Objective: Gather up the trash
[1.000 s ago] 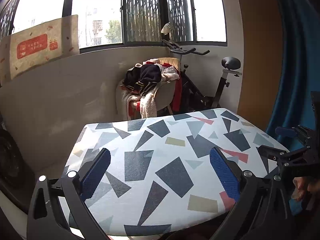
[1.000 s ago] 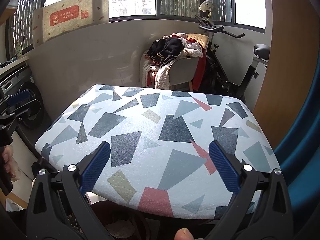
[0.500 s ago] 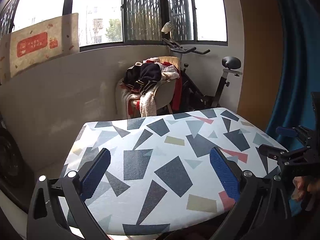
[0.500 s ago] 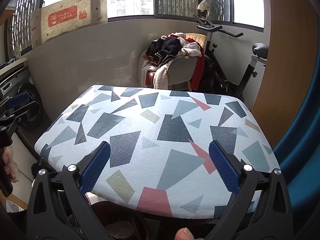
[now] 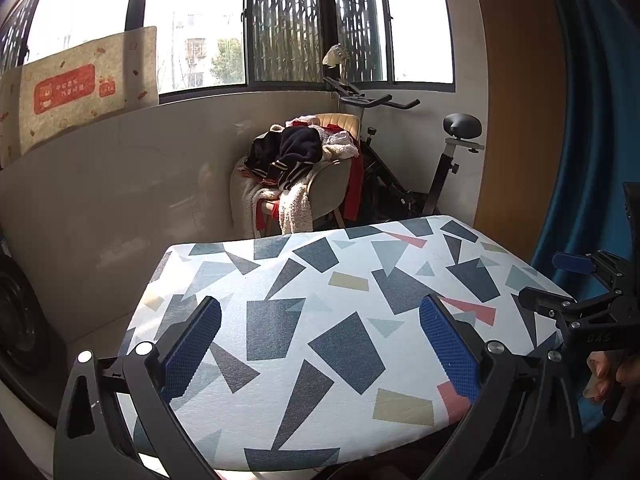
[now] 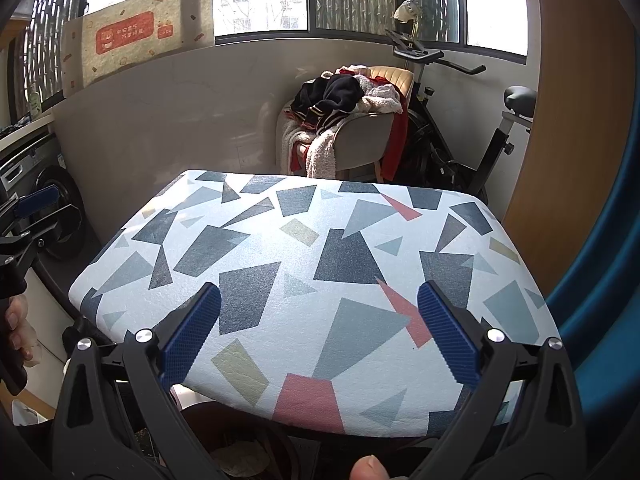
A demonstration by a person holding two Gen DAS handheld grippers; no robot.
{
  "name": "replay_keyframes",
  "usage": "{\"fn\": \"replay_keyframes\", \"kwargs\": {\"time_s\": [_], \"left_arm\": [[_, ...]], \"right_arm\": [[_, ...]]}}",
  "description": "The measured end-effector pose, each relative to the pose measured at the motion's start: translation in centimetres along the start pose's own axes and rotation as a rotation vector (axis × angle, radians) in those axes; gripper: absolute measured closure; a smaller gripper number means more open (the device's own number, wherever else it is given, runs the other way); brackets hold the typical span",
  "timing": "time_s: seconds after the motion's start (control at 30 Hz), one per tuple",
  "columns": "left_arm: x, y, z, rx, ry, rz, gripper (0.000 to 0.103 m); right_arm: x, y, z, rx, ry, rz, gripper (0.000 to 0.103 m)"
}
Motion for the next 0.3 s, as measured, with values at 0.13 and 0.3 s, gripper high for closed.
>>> {"fn": "replay_keyframes", "kwargs": {"time_s": [0.13, 0.3], "left_arm": [[-0.22, 0.01, 0.15, 0.003, -0.003, 0.007, 0.006], [-0.49, -0.1, 0.42, 0.007, -0.01, 0.0, 0.006]], "right_arm": [[-0.11, 0.06, 0.07, -0.003, -0.006, 0.0, 0.006], [-0.38, -0.04, -0.01, -0.006, -0.01, -0.003, 0.006]]}}
Point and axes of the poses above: each gripper's, at about its wrist camera, not at the fingertips, and z roughly the way its jaws point, y to its right, x to its top, the point moved 2 cm from there along z, roughly the way its jaws point, and after that the axes turned 6 degrees about y, right-handed, at the moved point
